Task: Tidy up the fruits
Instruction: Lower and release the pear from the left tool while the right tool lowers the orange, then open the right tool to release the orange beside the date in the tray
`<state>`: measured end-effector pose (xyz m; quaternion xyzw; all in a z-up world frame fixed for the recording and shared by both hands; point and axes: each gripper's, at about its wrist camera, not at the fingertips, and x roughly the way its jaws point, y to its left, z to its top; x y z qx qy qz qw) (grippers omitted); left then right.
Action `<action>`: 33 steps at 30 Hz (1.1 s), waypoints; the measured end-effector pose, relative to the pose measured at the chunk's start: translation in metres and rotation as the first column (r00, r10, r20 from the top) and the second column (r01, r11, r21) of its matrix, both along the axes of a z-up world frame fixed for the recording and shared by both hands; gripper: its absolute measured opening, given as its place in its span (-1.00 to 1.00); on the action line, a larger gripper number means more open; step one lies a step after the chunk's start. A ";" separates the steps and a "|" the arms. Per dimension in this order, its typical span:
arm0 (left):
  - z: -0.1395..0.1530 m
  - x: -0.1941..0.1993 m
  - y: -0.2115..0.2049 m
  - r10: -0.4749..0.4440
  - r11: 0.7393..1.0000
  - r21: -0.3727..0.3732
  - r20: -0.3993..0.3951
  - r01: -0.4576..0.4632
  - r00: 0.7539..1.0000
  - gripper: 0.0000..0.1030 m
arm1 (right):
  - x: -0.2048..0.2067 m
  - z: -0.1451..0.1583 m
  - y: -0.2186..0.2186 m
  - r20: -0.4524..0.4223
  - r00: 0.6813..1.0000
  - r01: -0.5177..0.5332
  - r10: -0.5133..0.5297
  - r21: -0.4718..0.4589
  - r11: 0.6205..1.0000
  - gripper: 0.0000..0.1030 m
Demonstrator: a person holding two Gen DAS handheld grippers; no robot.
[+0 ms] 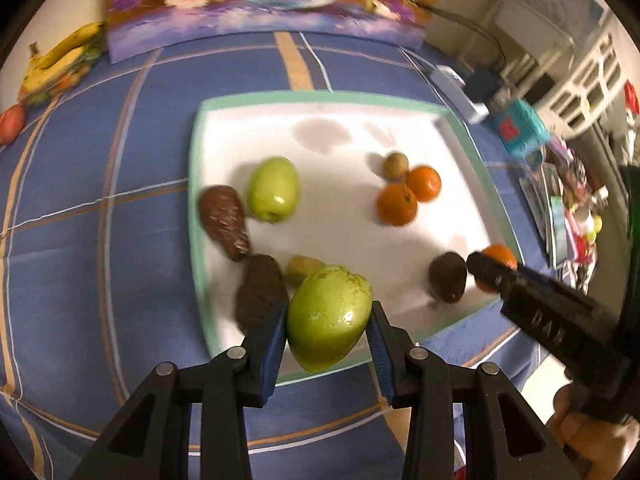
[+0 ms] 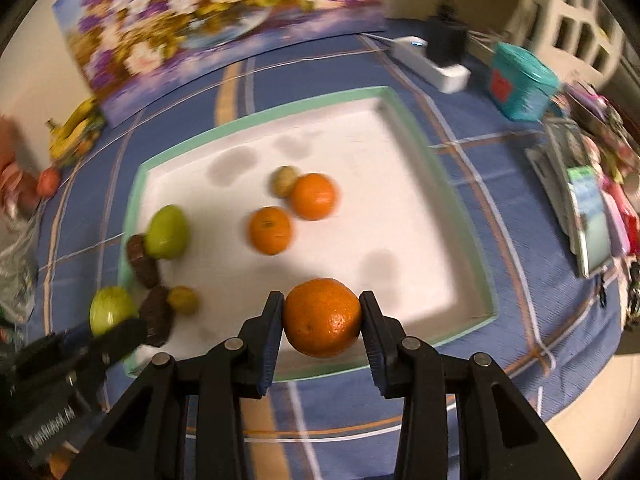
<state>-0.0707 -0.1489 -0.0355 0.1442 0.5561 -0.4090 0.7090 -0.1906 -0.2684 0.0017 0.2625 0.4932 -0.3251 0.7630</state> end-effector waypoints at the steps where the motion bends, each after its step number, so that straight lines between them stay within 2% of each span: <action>1: -0.004 -0.003 -0.003 -0.009 1.000 0.007 -0.005 0.009 1.000 -0.19 | -0.004 -0.001 -0.004 -0.005 1.000 0.016 -0.016 0.000 1.000 -0.23; 5: -0.020 -0.008 -0.010 -0.028 0.999 0.042 -0.026 0.029 0.999 -0.19 | -0.013 -0.009 -0.016 -0.015 0.998 0.058 -0.058 0.011 0.998 -0.23; 10: -0.024 -0.012 -0.015 -0.050 0.997 0.058 -0.011 0.050 0.999 -0.19 | -0.014 -0.020 -0.021 -0.049 0.996 0.077 -0.076 0.027 0.997 -0.23; 15: -0.023 -0.011 -0.015 -0.056 0.997 0.055 -0.014 0.057 0.998 -0.18 | -0.012 -0.029 -0.021 -0.077 0.995 0.069 -0.066 0.036 0.997 -0.23; 25: -0.009 -0.009 0.004 -0.048 0.999 0.011 -0.015 0.048 0.999 -0.13 | -0.011 -0.026 -0.010 -0.077 0.996 0.047 -0.046 0.010 0.999 -0.19; 26: -0.008 -0.009 0.007 -0.045 0.999 0.011 -0.009 0.045 0.999 -0.02 | -0.011 -0.024 -0.009 -0.075 0.996 0.047 -0.047 0.006 0.999 -0.19; 27: -0.006 -0.009 0.011 -0.039 0.999 0.012 -0.001 0.039 0.999 0.17 | -0.013 -0.022 -0.007 -0.073 0.996 0.047 -0.047 0.001 0.999 -0.19; 30: -0.003 -0.006 0.023 0.004 0.999 0.038 0.030 -0.006 1.000 0.46 | -0.018 -0.018 -0.001 -0.058 0.997 0.046 -0.046 -0.008 0.999 -0.14; 32: -0.002 -0.004 0.031 0.032 0.998 0.057 0.048 -0.034 0.998 0.60 | -0.017 -0.014 0.003 -0.036 0.999 0.038 -0.038 -0.010 0.999 0.16; 33: -0.003 -0.002 0.034 0.044 0.997 0.067 0.060 -0.048 0.997 0.73 | -0.016 -0.012 0.006 -0.031 0.999 0.031 -0.031 -0.016 0.999 0.23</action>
